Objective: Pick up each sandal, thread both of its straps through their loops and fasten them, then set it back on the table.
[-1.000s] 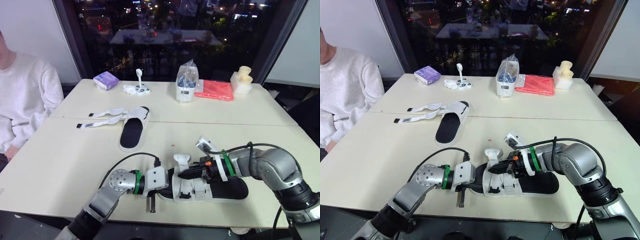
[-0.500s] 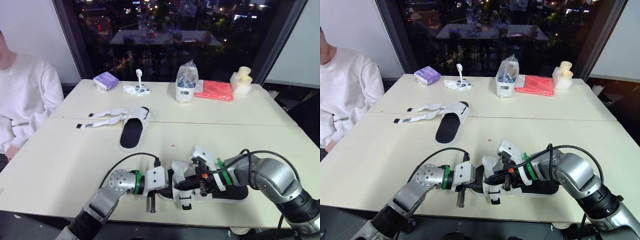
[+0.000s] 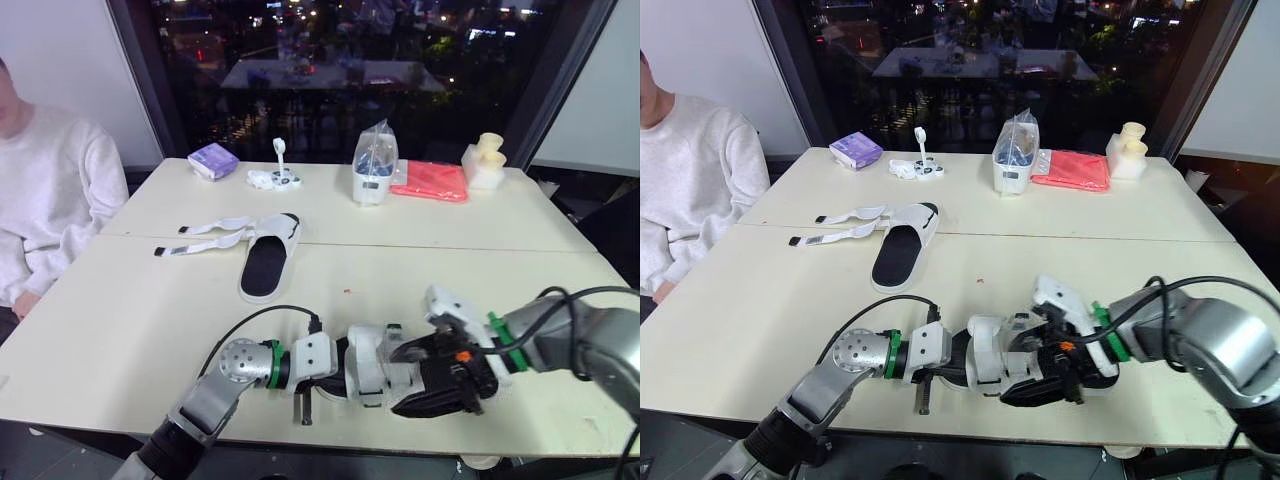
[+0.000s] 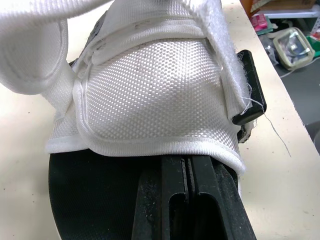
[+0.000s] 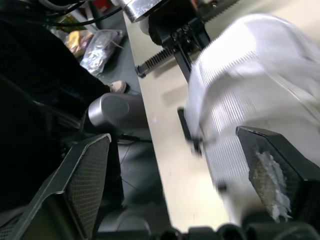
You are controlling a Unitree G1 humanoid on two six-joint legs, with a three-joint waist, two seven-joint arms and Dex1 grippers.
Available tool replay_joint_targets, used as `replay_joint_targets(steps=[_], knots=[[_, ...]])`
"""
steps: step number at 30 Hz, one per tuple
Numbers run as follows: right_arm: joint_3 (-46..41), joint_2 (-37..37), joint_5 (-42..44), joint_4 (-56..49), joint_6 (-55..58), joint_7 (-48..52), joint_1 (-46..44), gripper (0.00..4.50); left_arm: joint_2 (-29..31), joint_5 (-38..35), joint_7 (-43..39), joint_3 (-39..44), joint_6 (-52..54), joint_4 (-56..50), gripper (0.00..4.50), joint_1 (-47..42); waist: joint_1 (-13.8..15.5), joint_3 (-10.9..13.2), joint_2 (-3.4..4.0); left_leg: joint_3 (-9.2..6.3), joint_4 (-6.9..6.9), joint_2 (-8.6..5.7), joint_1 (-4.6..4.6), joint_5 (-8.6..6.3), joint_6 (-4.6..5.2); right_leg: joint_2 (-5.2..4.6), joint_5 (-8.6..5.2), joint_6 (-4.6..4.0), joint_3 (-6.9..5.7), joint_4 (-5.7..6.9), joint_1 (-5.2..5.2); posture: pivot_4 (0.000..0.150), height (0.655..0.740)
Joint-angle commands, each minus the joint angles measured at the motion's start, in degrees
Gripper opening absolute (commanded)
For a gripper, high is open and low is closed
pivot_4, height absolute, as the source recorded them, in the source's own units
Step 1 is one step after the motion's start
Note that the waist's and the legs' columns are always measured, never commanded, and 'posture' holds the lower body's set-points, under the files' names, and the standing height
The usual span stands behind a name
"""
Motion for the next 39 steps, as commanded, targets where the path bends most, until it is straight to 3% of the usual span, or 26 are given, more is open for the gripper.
replay_joint_targets(steps=[1,8,14,22,30,39], knots=[[-7.02,0.04,7.28,-3.52,2.36,-0.68,5.12,4.47,0.71,3.01,-0.01,-3.19,2.02,4.84,0.00,1.98,0.09,0.02,-0.03,0.00,0.00,0.00,0.00,0.00,0.00,-0.05,0.00,0.00,0.00,0.00,0.00,0.150,0.7400],[-7.99,4.67,4.34,-4.95,-0.88,-8.28,20.06,4.47,0.67,3.02,-0.10,-3.28,2.06,4.68,0.00,1.94,0.01,0.01,-0.03,-0.02,0.00,0.01,0.01,-0.02,-0.03,-0.10,0.00,0.01,0.00,-0.02,0.05,0.150,0.7400],[-2.25,14.69,-2.93,-4.49,-5.79,-19.33,21.86,4.47,1.16,3.33,-0.49,-3.50,1.78,4.42,0.00,1.84,-0.09,0.01,0.00,-0.02,0.00,0.02,0.03,-0.05,-0.09,0.02,-0.01,0.03,-0.01,-0.02,0.05,0.150,0.7400],[0.00,18.85,-3.57,-5.57,-7.68,-22.21,21.88,4.47,2.00,3.31,-0.89,-3.48,1.59,4.15,0.00,1.86,-0.25,0.01,-0.01,-0.03,0.00,0.12,0.06,-0.02,-0.05,0.08,0.00,0.02,0.00,0.03,0.03,0.150,0.7400],[0.49,20.26,-0.67,-7.82,-6.26,-23.56,18.46,4.47,2.32,3.18,-1.09,-3.54,1.66,4.17,0.00,1.68,-0.39,0.02,-0.01,-0.02,0.00,0.16,0.05,-0.01,-0.04,0.10,0.00,0.01,-0.01,0.10,-0.07,0.150,0.7400],[-2.69,14.69,-0.13,-9.17,-5.19,-22.87,19.11,4.47,2.15,3.03,-0.93,-3.51,1.88,4.25,0.00,1.55,-0.26,0.04,-0.03,0.00,0.00,0.20,0.02,0.00,-0.02,0.12,0.00,-0.01,-0.02,0.09,-0.11,0.150,0.7400]])
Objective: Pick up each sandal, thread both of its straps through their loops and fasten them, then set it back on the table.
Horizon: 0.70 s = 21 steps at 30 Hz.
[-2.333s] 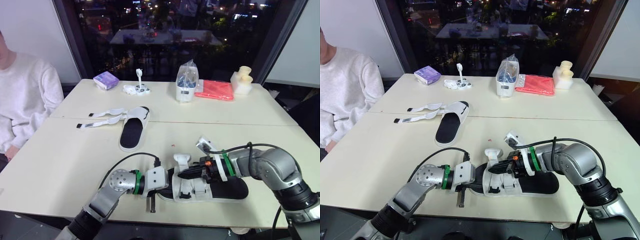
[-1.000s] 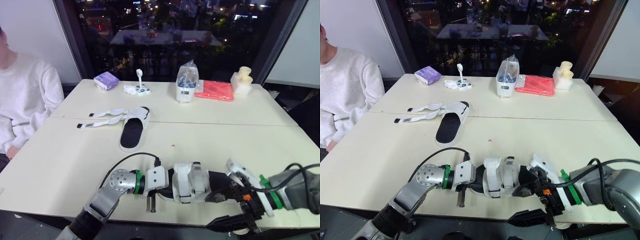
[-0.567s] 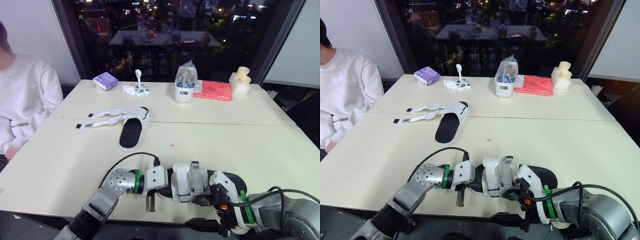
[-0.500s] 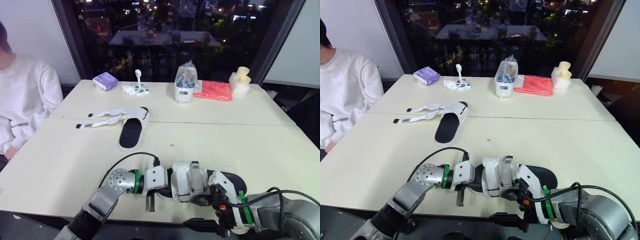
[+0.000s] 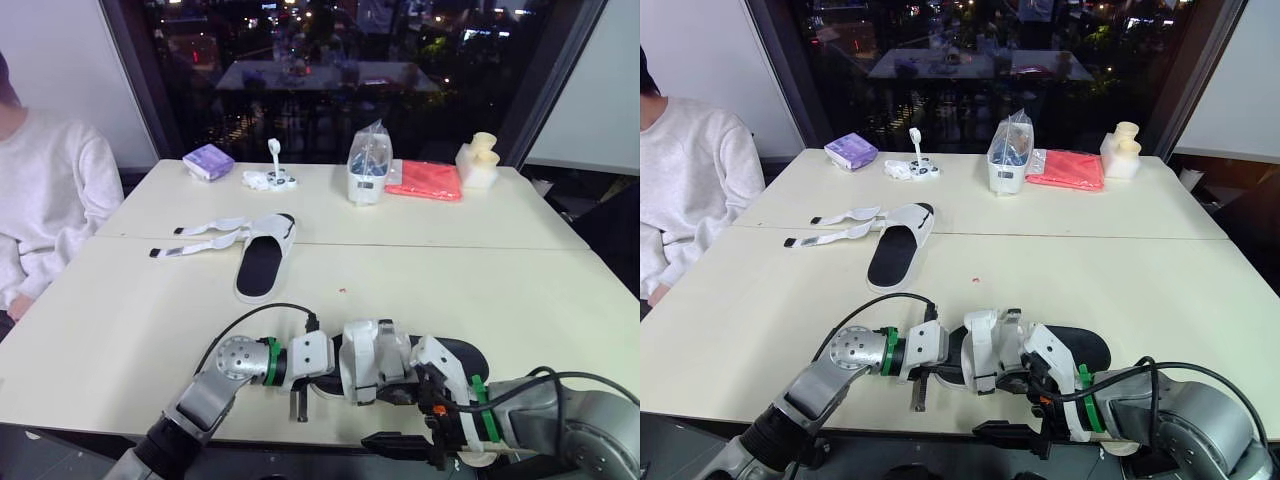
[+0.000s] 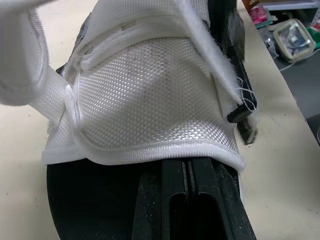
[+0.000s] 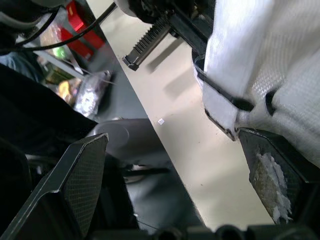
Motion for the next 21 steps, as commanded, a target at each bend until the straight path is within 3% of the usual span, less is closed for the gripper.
replay_joint_targets(steps=[1,21], knots=[[-3.86,-0.54,1.59,-1.99,-1.02,-0.71,-0.53,4.47,0.88,3.03,-0.56,-3.41,2.50,4.05,0.00,2.02,0.00,0.00,0.01,0.00,0.00,0.00,-0.01,0.00,0.00,0.00,0.00,0.00,0.00,-0.01,-0.01,0.150,0.7400],[3.58,5.45,5.62,4.20,5.47,-3.20,-7.66,4.47,0.27,2.80,-0.48,-3.30,2.69,3.99,0.00,2.55,-1.41,-0.12,0.02,0.02,0.00,0.19,0.12,-0.09,-0.17,0.01,0.02,-0.01,-0.07,0.01,0.04,0.150,0.7400]])
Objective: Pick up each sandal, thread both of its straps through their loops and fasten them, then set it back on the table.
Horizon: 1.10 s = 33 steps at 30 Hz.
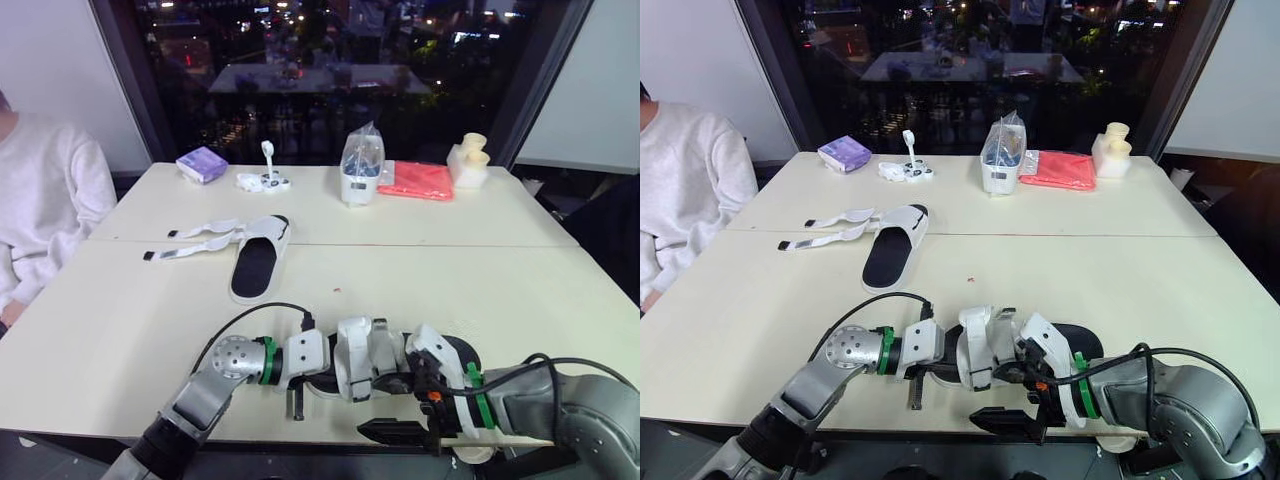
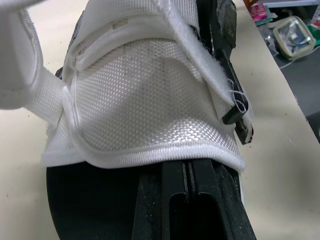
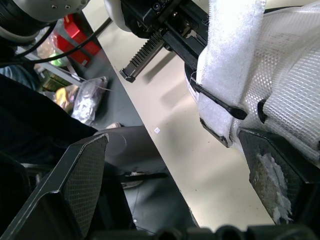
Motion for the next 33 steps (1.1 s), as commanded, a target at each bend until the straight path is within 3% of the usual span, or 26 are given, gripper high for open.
replay_joint_targets(steps=[1,3,17,20,25,26,33], knots=[[1.85,2.03,2.20,0.56,1.12,0.11,-1.73,4.24,-0.39,2.81,-0.25,-4.33,2.66,3.52,0.00,2.35,-0.06,-0.07,0.07,0.00,0.00,0.01,0.01,0.00,0.00,0.00,-0.04,0.06,-0.01,0.00,0.00,0.150,0.7400],[1.70,2.21,3.30,0.80,2.40,0.32,-2.17,3.63,-0.39,2.82,-0.18,-4.29,2.71,3.47,0.00,2.42,-0.04,-0.11,0.13,0.00,0.00,0.02,0.01,0.00,0.00,0.00,-0.04,0.06,-0.03,0.00,-0.01,0.150,0.7400],[3.36,4.45,1.88,3.83,3.88,-2.27,-4.66,3.63,-0.39,3.06,-0.31,-4.31,2.69,3.15,0.00,2.32,0.18,-0.05,0.24,0.08,-0.02,-0.11,-0.23,0.08,0.16,-0.14,0.09,-0.15,-0.11,-0.08,-0.21,0.150,0.7400],[4.29,4.61,0.96,4.30,3.87,-2.85,-4.75,2.80,-0.39,3.07,-0.40,-4.35,2.50,3.33,0.00,2.21,0.20,-0.05,0.24,0.08,-0.02,-0.10,-0.23,0.08,0.16,-0.13,0.09,-0.15,-0.11,-0.07,-0.22,0.150,0.7400],[4.77,4.72,0.45,5.07,4.15,-2.84,-4.64,0.23,-0.40,3.05,-0.56,-4.27,2.36,3.71,0.00,1.96,0.22,-0.05,0.24,0.09,-0.03,-0.12,-0.23,0.09,0.16,-0.06,0.08,-0.14,-0.11,-0.08,-0.22,0.150,0.7400],[4.81,4.71,0.37,5.14,4.15,-2.75,-4.65,0.02,-0.40,3.05,-0.59,-4.24,2.35,3.76,0.00,1.94,0.20,-0.05,0.24,0.09,-0.03,-0.12,-0.23,0.09,0.17,-0.06,0.08,-0.14,-0.11,-0.08,-0.22,0.150,0.7400],[5.40,1.80,2.60,5.34,5.74,2.27,-2.67,0.02,-0.30,2.95,-0.60,-4.23,2.83,3.07,0.00,2.35,0.31,-0.05,0.24,0.09,-0.03,-0.12,-0.24,0.09,0.17,-0.06,0.08,-0.14,-0.11,-0.08,-0.21,0.150,0.7400]])
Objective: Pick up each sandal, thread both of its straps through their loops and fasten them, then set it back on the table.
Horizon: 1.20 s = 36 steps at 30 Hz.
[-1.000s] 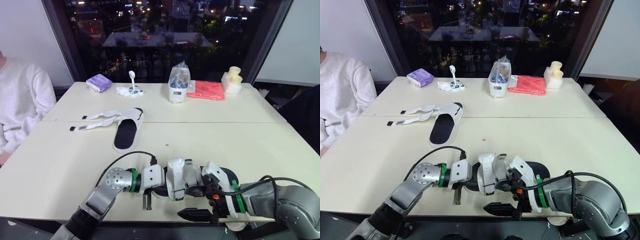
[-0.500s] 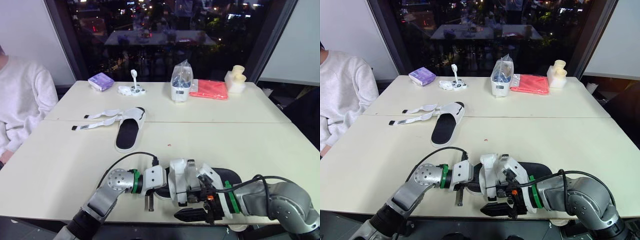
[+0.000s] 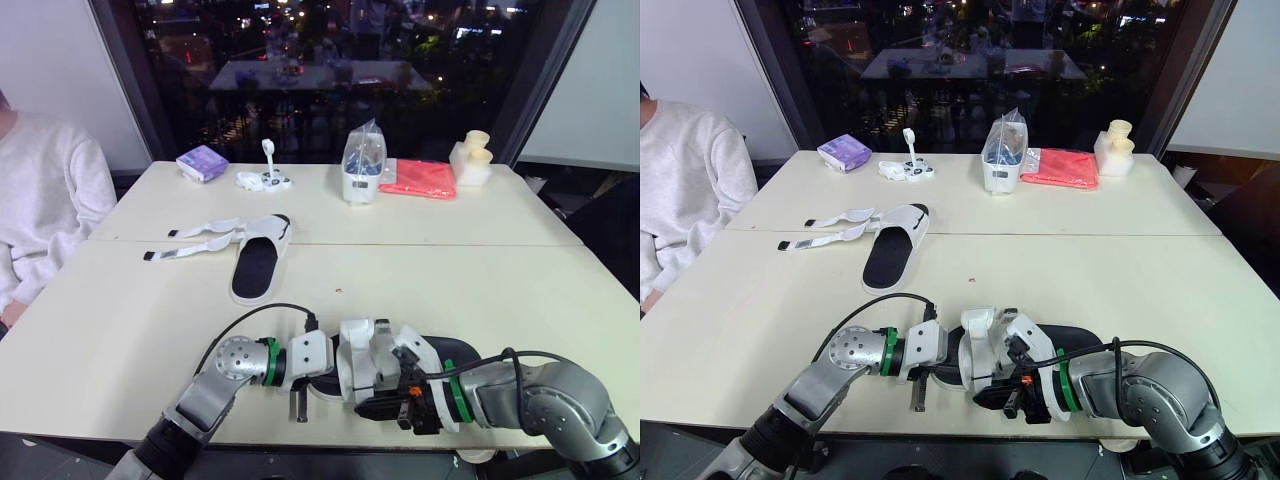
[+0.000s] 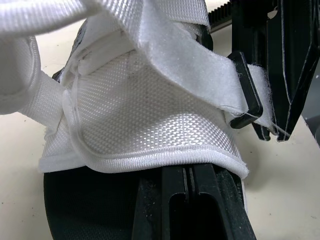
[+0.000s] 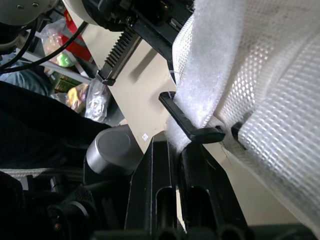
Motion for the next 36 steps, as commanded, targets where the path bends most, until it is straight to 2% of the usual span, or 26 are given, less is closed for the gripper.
replay_joint_targets(steps=[1,7,13,18,22,25,29,36], knots=[[0.35,-1.42,4.11,-1.71,2.02,4.08,1.44,0.02,0.82,2.86,-0.33,-3.78,3.00,3.07,0.00,2.55,-0.01,0.00,0.00,0.00,0.00,0.00,0.00,0.00,0.00,0.00,0.00,0.00,0.00,-0.01,0.00,0.150,0.7400],[3.02,-4.31,8.83,-5.12,5.81,7.74,6.99,0.02,3.05,2.48,-0.50,-5.06,5.52,-3.42,0.00,6.41,-0.28,0.00,-0.01,0.00,-0.09,0.03,-0.03,-0.10,-0.02,-0.06,-0.05,0.07,0.00,-0.04,-0.06,0.150,0.7400],[4.10,-4.77,10.56,-5.55,7.91,7.73,7.90,0.02,5.00,2.84,-0.14,-6.24,8.06,-8.77,0.00,9.53,-0.19,0.01,-0.02,-0.01,-0.19,0.08,-0.03,-0.23,-0.08,0.04,-0.10,0.11,-0.02,-0.02,-0.13,0.150,0.7400],[-1.45,-6.99,14.69,-7.62,7.56,7.73,4.04,0.02,6.13,4.33,-0.96,-7.77,7.49,-9.66,0.00,9.22,-0.21,0.01,-0.02,0.02,-0.16,0.04,-0.02,-0.34,-0.06,0.07,-0.15,0.11,-0.03,-0.03,-0.11,0.150,0.7400],[-8.44,-10.57,25.86,-7.41,6.77,6.01,-3.80,0.02,6.44,5.25,-1.97,-9.11,5.70,-7.88,0.00,7.58,-0.15,0.03,-0.06,0.02,-0.15,0.04,-0.02,-0.35,-0.06,0.06,-0.15,0.12,-0.05,-0.04,-0.11,0.150,0.7400],[-10.48,-13.78,33.50,-4.84,5.26,3.59,-10.24,0.02,6.16,5.51,-2.15,-9.58,4.45,-6.55,0.00,6.72,-0.10,0.09,-0.01,0.01,-0.14,0.03,-0.02,-0.35,-0.07,0.05,-0.15,0.12,-0.06,-0.04,-0.10,0.150,0.7400],[-7.07,-10.90,29.76,4.67,5.26,0.10,-20.67,0.02,4.71,5.98,-1.72,-10.27,2.71,-3.87,0.00,5.28,-0.08,0.25,-0.12,0.05,-0.10,0.01,-0.07,-0.35,-0.06,0.01,-0.15,0.11,-0.06,-0.05,-0.11,0.150,0.7400],[-1.83,-5.11,17.20,15.10,3.66,-1.51,-27.01,0.02,4.31,6.93,-1.64,-10.77,-0.10,-0.86,0.00,3.61,-0.11,0.25,-0.11,0.05,0.05,-0.01,-0.16,-0.33,-0.04,0.00,-0.12,0.08,-0.06,0.04,-0.12,0.150,0.7400]])
